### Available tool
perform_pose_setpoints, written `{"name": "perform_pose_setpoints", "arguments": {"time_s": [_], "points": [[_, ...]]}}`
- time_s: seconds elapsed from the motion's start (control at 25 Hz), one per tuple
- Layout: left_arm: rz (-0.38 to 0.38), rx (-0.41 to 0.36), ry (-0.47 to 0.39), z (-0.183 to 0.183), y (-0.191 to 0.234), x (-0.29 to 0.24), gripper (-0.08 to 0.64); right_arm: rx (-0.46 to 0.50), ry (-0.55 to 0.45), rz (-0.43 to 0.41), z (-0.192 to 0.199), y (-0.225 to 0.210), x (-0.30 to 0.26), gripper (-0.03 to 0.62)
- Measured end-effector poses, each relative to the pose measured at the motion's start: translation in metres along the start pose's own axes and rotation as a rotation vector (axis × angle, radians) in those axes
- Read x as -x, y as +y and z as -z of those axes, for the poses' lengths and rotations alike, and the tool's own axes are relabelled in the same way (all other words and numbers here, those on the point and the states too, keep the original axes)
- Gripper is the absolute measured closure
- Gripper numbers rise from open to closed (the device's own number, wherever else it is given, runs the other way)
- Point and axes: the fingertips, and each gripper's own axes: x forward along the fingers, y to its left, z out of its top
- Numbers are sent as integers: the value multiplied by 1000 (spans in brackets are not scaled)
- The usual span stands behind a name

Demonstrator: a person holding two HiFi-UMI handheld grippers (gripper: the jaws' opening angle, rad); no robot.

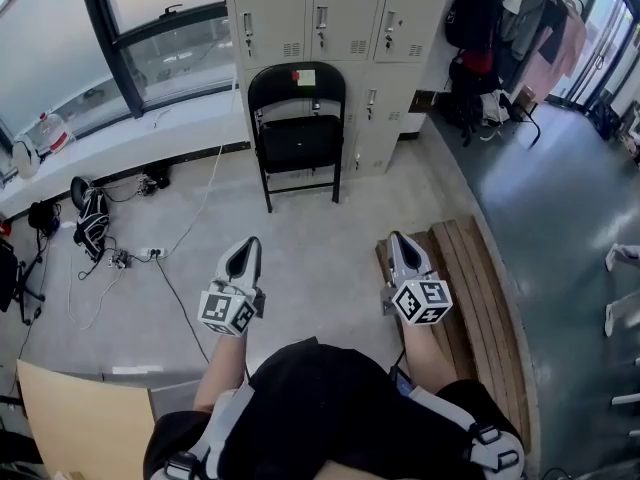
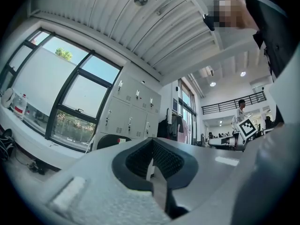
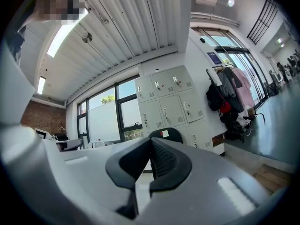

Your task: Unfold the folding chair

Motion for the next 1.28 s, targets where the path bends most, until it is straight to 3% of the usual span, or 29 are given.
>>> {"name": "perform_pose_setpoints", "arguments": {"time_s": [0.2,0.68,1.04,1.28], "points": [[-11,-6,19,5,37,-5,561,-17,42,-22,19,18,-52,586],[-137,12,50,23,118,-13,561,-10,151,-99,58,37,-146,586],[-171,-49,14,9,169,-99,561,-6,101,-141,31,0,-266,586],[-206,-57,36,10,203,-151,561,-30,111,-171,25,-20,-340,586]]}}
